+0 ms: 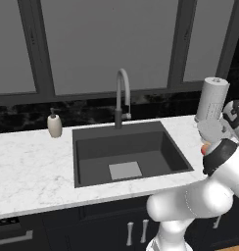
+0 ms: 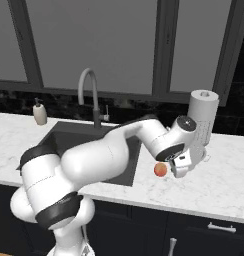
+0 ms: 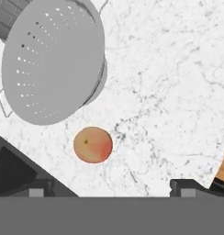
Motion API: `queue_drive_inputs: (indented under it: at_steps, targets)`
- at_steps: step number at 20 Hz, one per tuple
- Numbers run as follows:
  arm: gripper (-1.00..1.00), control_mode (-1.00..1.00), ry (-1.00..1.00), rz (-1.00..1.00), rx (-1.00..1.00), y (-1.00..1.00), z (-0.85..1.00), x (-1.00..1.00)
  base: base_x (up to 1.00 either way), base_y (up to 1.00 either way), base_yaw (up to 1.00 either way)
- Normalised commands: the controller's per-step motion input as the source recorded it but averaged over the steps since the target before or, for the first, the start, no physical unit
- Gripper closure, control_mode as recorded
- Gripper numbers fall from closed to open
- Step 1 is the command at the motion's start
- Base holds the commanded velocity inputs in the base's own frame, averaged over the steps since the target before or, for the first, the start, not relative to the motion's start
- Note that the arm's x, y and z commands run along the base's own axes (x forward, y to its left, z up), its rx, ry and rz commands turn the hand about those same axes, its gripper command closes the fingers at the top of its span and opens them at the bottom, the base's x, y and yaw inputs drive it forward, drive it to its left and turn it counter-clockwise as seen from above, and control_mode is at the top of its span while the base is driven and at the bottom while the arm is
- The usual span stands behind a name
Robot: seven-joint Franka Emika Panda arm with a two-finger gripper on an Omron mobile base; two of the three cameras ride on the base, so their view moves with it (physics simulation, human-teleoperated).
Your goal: Put the colander in the sink, put the peach in the colander, and turn on the sink faucet and pour water over the colander.
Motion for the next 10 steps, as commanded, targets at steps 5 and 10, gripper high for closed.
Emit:
queue_drive_inputs:
  at_steps: [5, 10]
  targets:
    - [-1.0, -1.0, 0.0, -0.11, 0.0, -0.08, -0.38, 0.11, 0.0, 0.0, 0.0]
    - [-1.0, -1.0, -0.02, -0.07, 0.0, -0.09, -0.22, 0.24, 0.0, 0.0, 0.0]
